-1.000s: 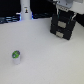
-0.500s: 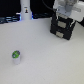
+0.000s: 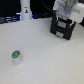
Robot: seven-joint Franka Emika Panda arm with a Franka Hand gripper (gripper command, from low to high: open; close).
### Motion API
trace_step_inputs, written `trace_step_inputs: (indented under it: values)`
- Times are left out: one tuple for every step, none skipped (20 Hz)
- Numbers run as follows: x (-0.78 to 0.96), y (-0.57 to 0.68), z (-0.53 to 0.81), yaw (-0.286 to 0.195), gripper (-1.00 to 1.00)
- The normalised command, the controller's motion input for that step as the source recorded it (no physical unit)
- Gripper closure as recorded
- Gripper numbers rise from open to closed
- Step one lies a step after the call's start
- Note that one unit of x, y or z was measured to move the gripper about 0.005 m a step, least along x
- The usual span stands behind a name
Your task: Open the kcup holder, insert the kcup into the holder, and close the kcup holder
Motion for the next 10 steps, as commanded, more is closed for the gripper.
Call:
trace_step_inputs:
  values:
    - [0.04, -0.01, 0.0, -0.008, 1.0]
    - [0.07, -0.02, 0.0, -0.009, 1.0]
    - [0.14, -0.02, -0.01, -0.015, 1.0]
    - [0.32, -0.05, 0.03, -0.026, 1.0]
    - [0.57, -0.1, 0.09, -0.04, 1.0]
    - [0.68, -0.14, 0.11, -0.051, 1.0]
    - [0.75, -0.17, 0.15, -0.054, 1.0]
    - [0.68, -0.14, 0.15, -0.058, 1.0]
    - [0.79, -0.2, 0.19, -0.062, 1.0]
    - [0.85, -0.24, 0.17, -0.058, 1.0]
